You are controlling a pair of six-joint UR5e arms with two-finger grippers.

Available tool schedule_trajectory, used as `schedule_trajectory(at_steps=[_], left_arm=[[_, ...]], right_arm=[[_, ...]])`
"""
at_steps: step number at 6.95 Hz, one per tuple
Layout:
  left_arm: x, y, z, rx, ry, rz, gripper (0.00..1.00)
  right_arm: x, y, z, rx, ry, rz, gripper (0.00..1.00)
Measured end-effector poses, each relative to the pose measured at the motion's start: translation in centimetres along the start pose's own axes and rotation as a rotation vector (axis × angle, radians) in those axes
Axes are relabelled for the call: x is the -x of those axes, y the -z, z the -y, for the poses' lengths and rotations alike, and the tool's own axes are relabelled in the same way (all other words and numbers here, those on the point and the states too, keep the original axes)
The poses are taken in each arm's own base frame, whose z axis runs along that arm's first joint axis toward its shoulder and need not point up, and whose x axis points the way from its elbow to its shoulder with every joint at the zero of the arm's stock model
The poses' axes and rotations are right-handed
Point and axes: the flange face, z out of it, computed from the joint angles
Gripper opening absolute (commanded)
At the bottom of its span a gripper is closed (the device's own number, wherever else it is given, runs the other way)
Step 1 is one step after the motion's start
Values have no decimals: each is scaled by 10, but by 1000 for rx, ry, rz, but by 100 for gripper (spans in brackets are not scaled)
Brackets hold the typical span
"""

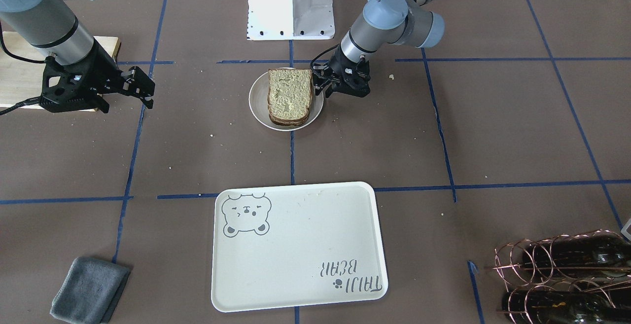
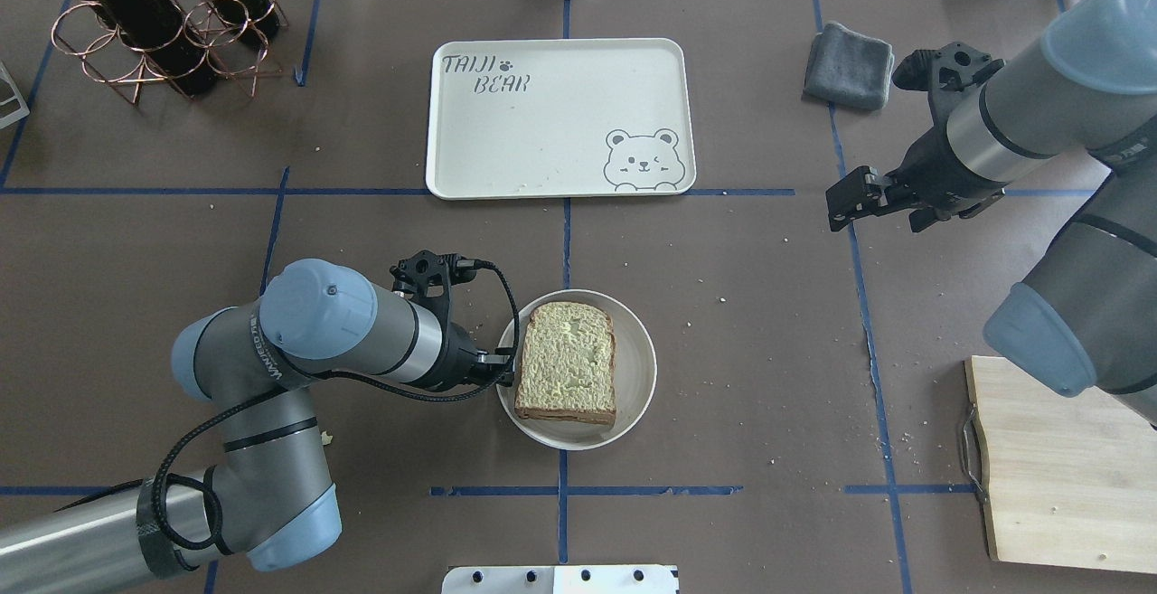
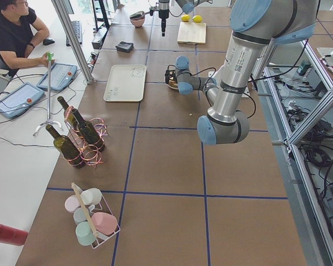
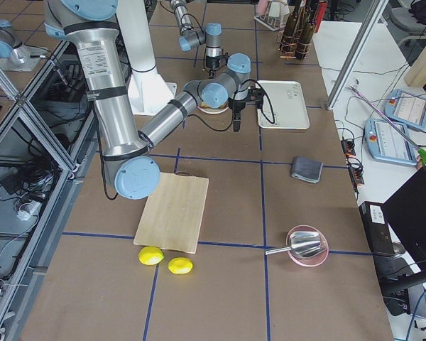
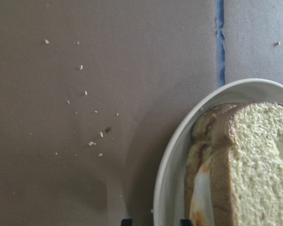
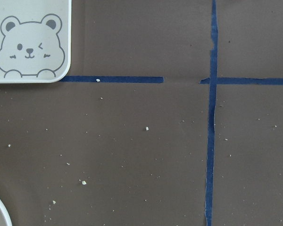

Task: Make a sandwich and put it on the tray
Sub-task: 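Grasp the plate rim with the left gripper while the right arm withdraws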

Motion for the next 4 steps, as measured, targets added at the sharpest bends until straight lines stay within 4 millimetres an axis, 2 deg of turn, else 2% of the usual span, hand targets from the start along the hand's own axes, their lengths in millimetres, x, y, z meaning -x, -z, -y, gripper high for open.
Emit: schedule_trajectory(at_steps=[1,2,3,4], left_arm=[[-3,-5,2,1,1,3,25],[-5,-8,3,2,2,6,5],[-6,-9,4,3,3,6,0],[-7,-7,4,2,2,2,0]], right_arm=[[-3,1,-1,-1,-2,-1,100],[-5,2,-2,-1,-4,-2,100],[-7,2,-3,-1,-5,-4,100],[-10,2,-4,-2,-5,-5,100]])
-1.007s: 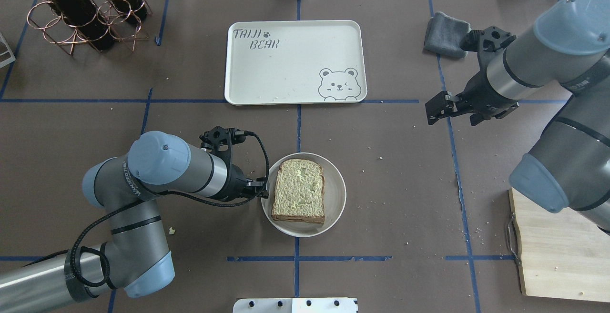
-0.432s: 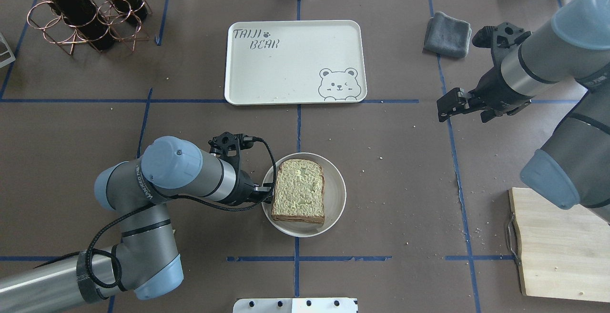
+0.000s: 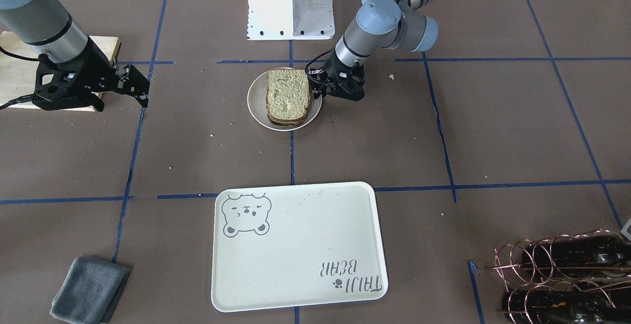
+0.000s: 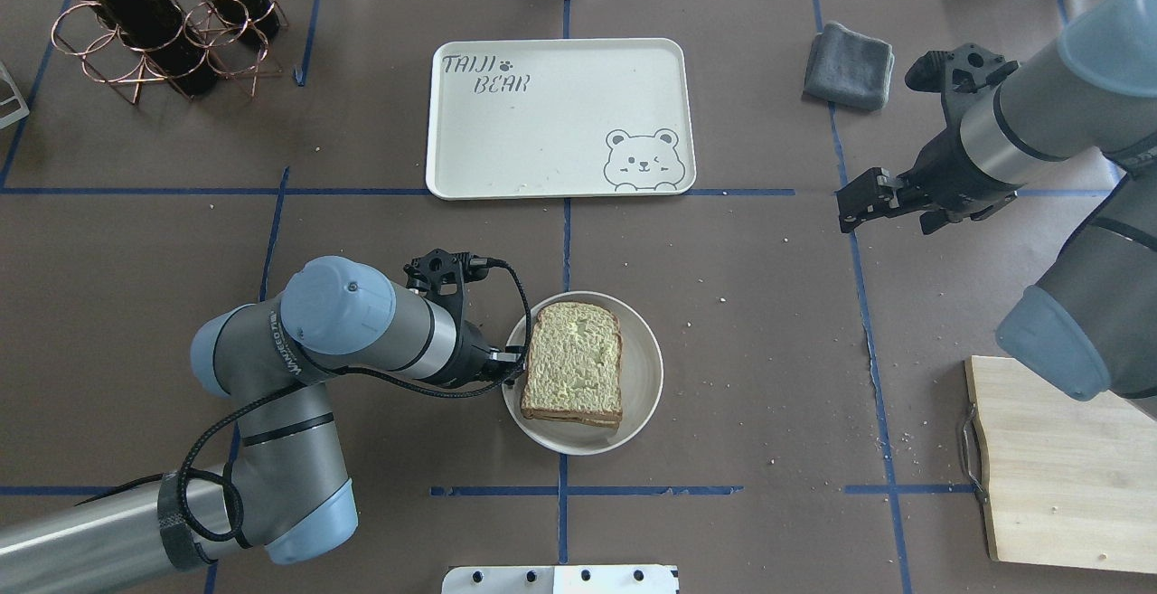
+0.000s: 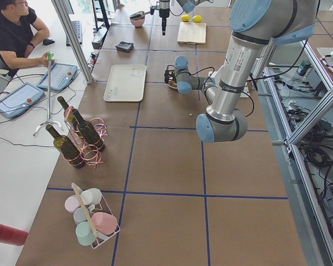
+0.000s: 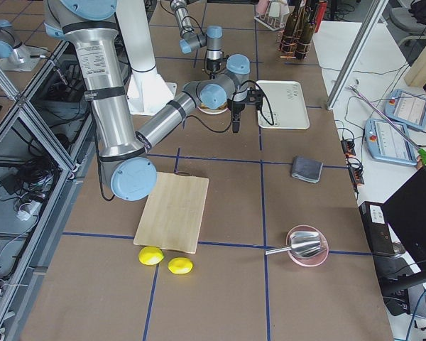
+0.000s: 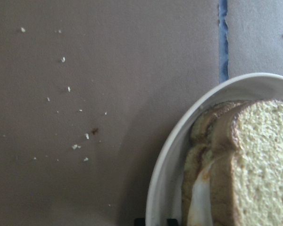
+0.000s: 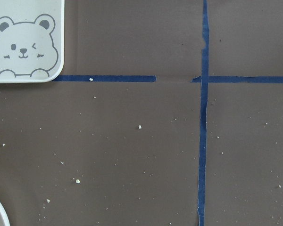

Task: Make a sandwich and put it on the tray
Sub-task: 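Grasp the plate rim with the left gripper while the right arm withdraws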

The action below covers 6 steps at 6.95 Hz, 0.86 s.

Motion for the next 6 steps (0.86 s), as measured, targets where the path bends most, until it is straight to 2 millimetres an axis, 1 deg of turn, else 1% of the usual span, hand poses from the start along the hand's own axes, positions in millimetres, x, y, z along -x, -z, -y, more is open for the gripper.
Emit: schedule_trajectory(at_steps=[1,2,3,4,5,6], left_arm=[[-2,4,1,-2,-1,-9,0],[-5,10,3,-8,10,-27,0],[-10,19,6,-11,40,-53,0],[-16,29,15,-11,81,-77,0],[-22,42,30,-17,139,-97,0],[-26,59,52,-33,211,-111,0]], right_arm=[[-9,1,-1,-1,7,-6,100],[-26,2,-2,-2,27,-21,100],[-53,2,-3,0,60,-46,100],[-87,4,-5,6,98,-77,100],[-120,6,-7,14,128,-104,100],[-152,9,-8,28,147,-116,100]])
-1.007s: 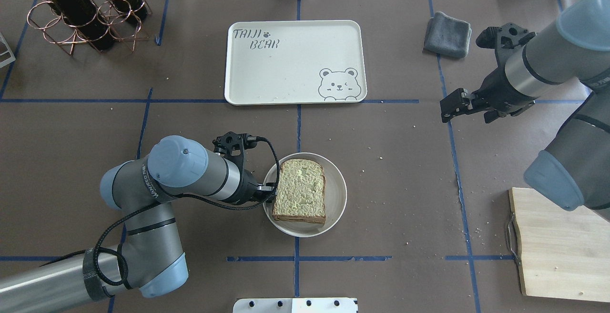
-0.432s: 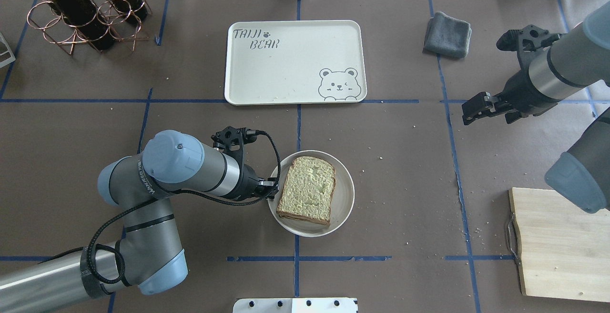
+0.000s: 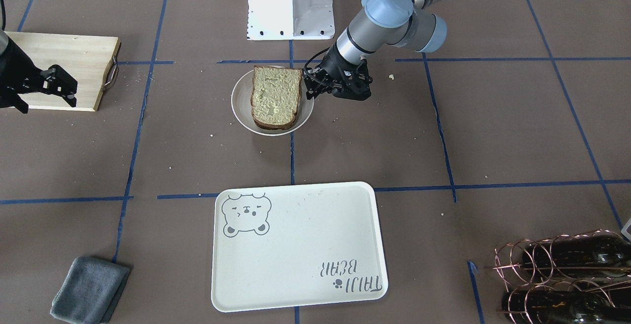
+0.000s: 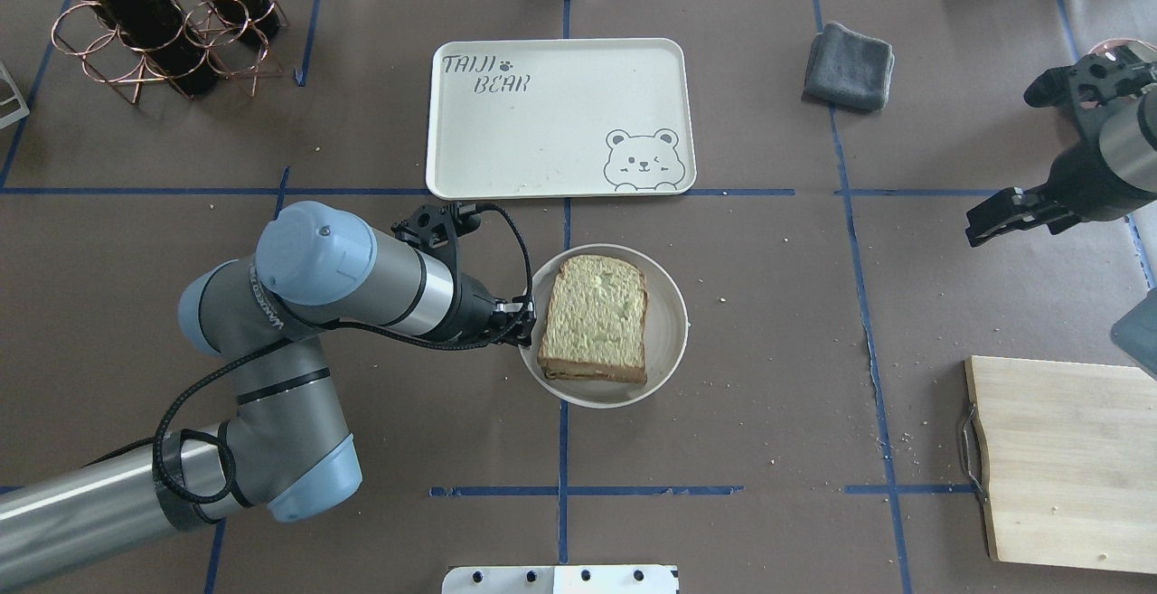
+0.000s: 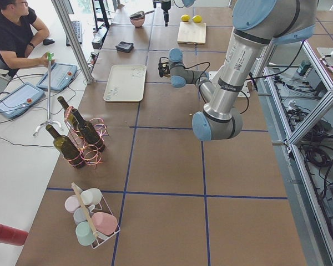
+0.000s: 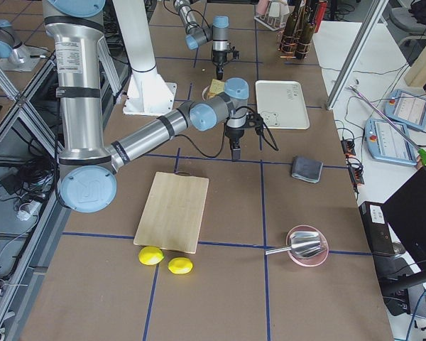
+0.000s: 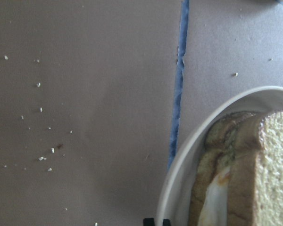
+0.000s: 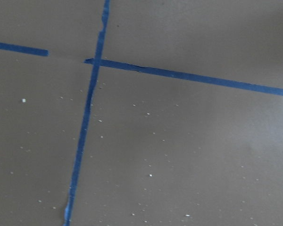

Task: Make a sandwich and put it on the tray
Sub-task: 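Lift the plate with the left gripper and carry it onto the tray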

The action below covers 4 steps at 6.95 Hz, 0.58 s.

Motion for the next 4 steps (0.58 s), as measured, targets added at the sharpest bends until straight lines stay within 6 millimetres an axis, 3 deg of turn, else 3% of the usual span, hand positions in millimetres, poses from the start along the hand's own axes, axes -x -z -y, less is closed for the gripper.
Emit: schedule_trajectory(at_steps=[2,4], left_arm=[[-13,11,50,-53,147,2,0],[-30,1,100,-107,316,19,0]], right_arm=[[-75,0,-9,32,47,13,100],[-151,-3,-19,49,74,14,100]])
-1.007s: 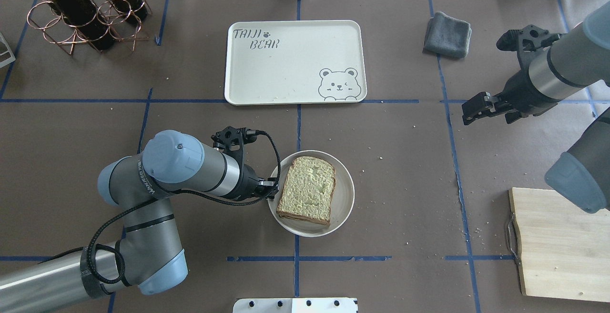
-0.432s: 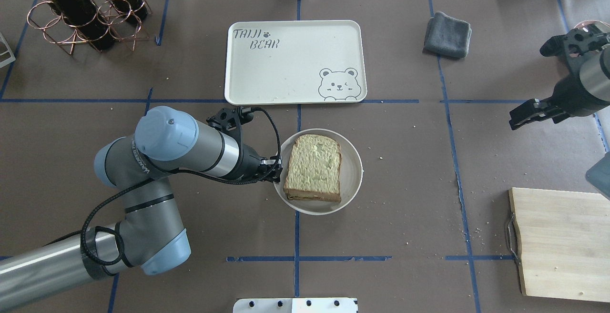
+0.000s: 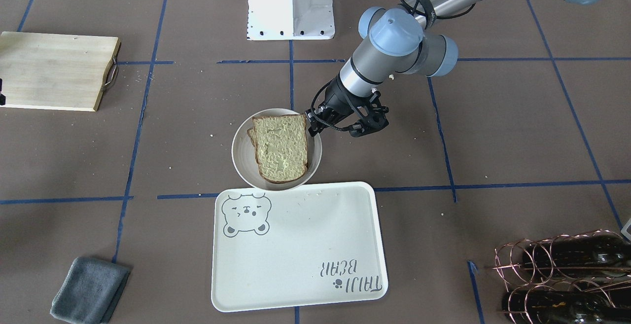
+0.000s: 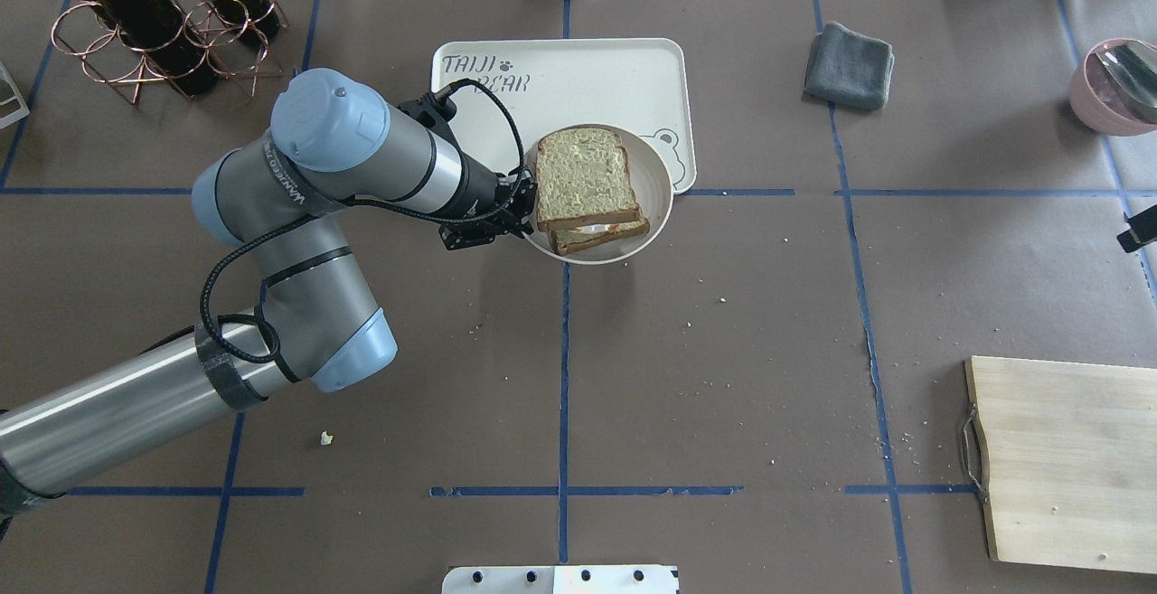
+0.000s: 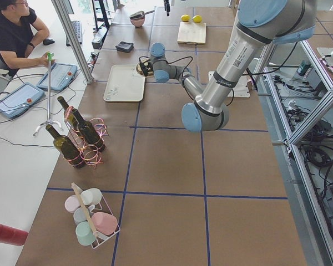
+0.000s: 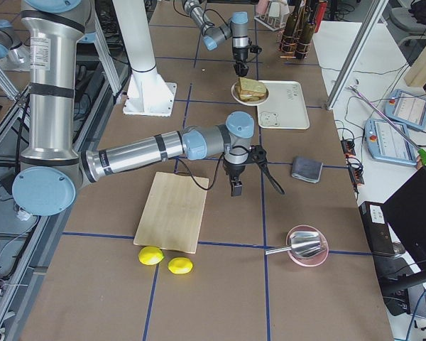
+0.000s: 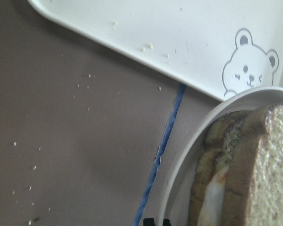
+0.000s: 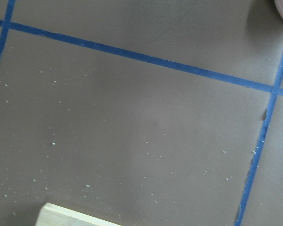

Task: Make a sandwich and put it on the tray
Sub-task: 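Lift the plate with the left gripper and carry it onto the tray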

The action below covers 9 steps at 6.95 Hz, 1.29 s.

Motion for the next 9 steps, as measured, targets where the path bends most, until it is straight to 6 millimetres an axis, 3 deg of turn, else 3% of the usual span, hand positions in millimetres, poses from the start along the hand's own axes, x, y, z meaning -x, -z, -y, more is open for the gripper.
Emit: schedule_trajectory(at_steps=[2,3,5,7,8,9], left_arm=[[-19,-16,40,-72,158,9,0],[-20,-26,58,-127,229,-3,0],[-21,-47,82,-202,344,-29,0],[-24,-59,90,-227,374,-31,0],[-27,-63,92,-240,379,-31,32],[-29,-64,93,-245,379,-35,79]], right_arm=[[-58,-2,-12,2,-17,30,100],[-76,-3,-14,2,-41,39,100],[-91,-9,-10,9,-67,41,100],[-99,-3,-10,-8,-75,40,100],[-102,1,-11,-23,-78,39,100],[-104,3,-12,-30,-83,40,100]])
